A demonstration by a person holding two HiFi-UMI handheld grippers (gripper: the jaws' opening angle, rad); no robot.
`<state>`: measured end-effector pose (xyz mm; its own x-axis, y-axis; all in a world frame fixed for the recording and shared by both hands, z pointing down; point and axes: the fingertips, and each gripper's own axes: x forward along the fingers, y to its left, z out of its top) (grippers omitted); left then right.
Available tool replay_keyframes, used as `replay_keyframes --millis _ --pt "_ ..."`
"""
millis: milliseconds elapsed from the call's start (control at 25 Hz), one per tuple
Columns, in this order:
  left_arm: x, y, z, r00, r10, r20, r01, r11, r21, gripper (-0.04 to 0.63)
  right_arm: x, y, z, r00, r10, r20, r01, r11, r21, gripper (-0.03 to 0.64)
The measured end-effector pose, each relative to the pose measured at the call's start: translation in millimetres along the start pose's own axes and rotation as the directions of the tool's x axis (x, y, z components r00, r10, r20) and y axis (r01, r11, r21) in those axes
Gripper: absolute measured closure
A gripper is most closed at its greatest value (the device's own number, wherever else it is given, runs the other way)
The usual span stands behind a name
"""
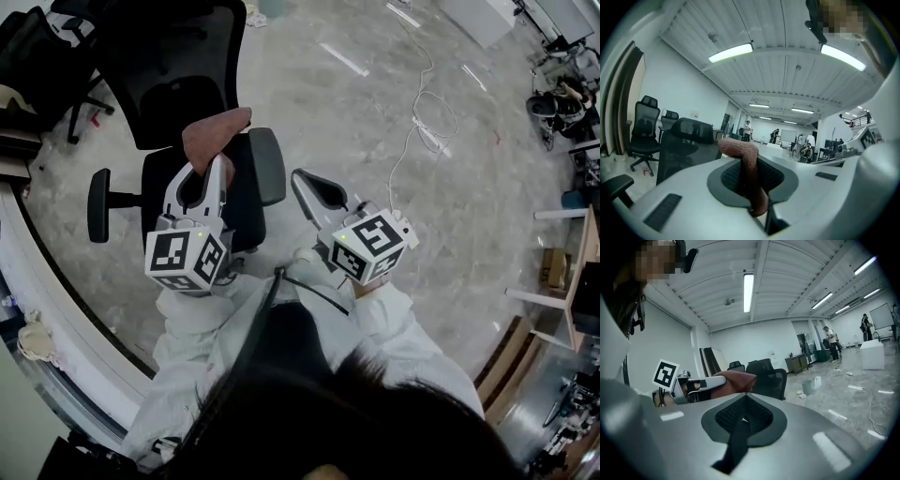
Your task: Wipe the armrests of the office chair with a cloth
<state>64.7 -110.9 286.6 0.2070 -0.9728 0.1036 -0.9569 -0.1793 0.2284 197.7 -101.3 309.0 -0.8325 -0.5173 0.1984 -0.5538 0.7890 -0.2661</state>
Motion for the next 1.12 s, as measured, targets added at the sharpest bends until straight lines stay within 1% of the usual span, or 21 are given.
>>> replay_keyframes --millis 120,280,520,640,720,840,960,1000,1040,1120 --pt "21 -25 -15 0.999 0.029 -0.036 -0.029 1.000 0.007 0.557 -17 -31 -2 0.999 0.031 -0.026 -0.031 0.999 0.017 0.615" --pt "44 -41 -33 0.997 0.017 -0.076 -0.017 1.000 0.001 0.557 -21 -62 -6 0.999 0.023 -0.027 -0.022 0.999 0.047 0.615" --pt "57 -27 -43 0.990 0.035 -0.136 -0.033 0.999 0.016 0.557 3 -63 -12 0.998 0.042 -0.041 -0.038 0.995 0.088 0.615" --pt "70 -19 -54 0.982 0.034 -0.185 -0.029 0.999 0.030 0.557 10 -66 -20 0.997 0.047 -0.060 -0.039 0.992 0.118 0.615" --pt "84 -12 -66 0.973 0.029 -0.230 -0.018 0.999 0.046 0.557 13 -70 -26 0.997 0.037 -0.072 -0.027 0.991 0.134 0.615" --pt "112 6 -92 0.954 0.029 -0.299 -0.015 0.999 0.050 0.557 16 -77 -41 0.994 0.026 -0.104 -0.010 0.988 0.151 0.615" --pt "146 25 -124 0.930 0.021 -0.367 -0.010 0.999 0.032 0.557 22 -91 -66 0.990 0.012 -0.141 0.015 0.982 0.188 0.615" --pt "157 30 -138 0.920 0.021 -0.391 -0.008 0.999 0.037 0.557 23 -97 -76 0.988 0.007 -0.155 0.024 0.981 0.195 0.615" --pt "169 36 -155 0.908 0.030 -0.418 -0.007 0.998 0.056 0.557 25 -104 -87 0.986 0.003 -0.169 0.031 0.979 0.199 0.615" --pt "194 53 -190 0.881 0.072 -0.468 -0.013 0.992 0.127 0.557 28 -119 -109 0.981 0.001 -0.194 0.042 0.976 0.214 0.615"
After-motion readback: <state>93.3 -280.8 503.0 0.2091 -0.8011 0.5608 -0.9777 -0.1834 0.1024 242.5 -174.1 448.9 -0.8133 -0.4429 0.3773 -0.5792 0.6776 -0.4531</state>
